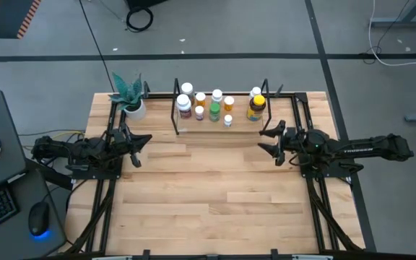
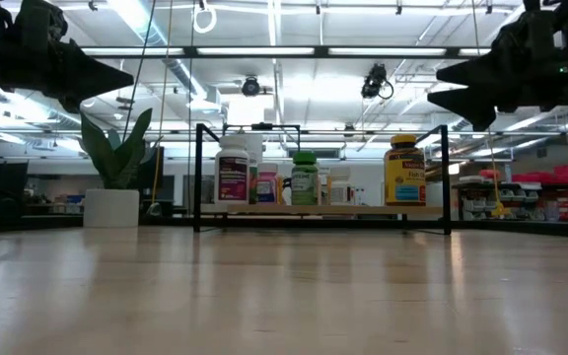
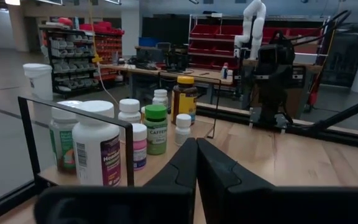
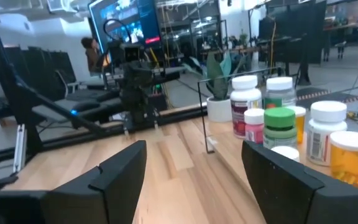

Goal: Pick and place medicine bottles onto shelf by color
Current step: Return to Home Position

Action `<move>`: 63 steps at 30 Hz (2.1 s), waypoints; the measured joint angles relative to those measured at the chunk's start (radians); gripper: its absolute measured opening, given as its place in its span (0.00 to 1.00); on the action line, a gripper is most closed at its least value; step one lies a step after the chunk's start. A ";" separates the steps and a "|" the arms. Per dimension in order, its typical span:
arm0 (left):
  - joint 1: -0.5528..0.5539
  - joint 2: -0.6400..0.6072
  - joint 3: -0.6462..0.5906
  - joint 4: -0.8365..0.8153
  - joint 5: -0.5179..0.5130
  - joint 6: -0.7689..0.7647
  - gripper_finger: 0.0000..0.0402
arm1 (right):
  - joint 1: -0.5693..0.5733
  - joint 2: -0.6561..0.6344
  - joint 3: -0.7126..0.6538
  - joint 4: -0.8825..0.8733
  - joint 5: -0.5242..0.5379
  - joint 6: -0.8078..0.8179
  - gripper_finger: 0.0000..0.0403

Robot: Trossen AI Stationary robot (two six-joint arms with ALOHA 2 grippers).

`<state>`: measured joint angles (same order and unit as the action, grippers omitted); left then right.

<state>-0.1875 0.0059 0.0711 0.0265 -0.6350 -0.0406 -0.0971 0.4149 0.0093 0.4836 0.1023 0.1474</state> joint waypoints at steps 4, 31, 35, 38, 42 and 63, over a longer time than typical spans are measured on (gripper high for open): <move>0.000 0.000 0.000 0.000 0.000 0.000 0.05 | -0.003 0.000 0.000 0.014 0.008 0.000 0.67; 0.000 0.000 0.000 0.000 0.000 0.001 0.05 | -0.003 0.001 0.001 0.013 0.008 0.000 0.67; 0.000 0.000 0.000 0.000 0.000 0.001 0.04 | -0.003 0.001 0.001 0.013 0.008 0.000 0.67; 0.000 0.000 0.000 0.000 0.000 0.001 0.05 | -0.003 0.001 0.001 0.013 0.008 0.000 0.67; 0.000 0.000 0.000 0.000 0.000 0.001 0.07 | -0.003 0.001 0.001 0.013 0.008 0.000 0.67; 0.000 0.000 0.000 0.001 0.000 0.001 0.07 | -0.003 0.001 0.002 0.013 0.008 0.000 0.67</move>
<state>-0.1873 0.0059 0.0711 0.0271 -0.6350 -0.0395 -0.1001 0.4156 0.0109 0.4965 0.1101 0.1471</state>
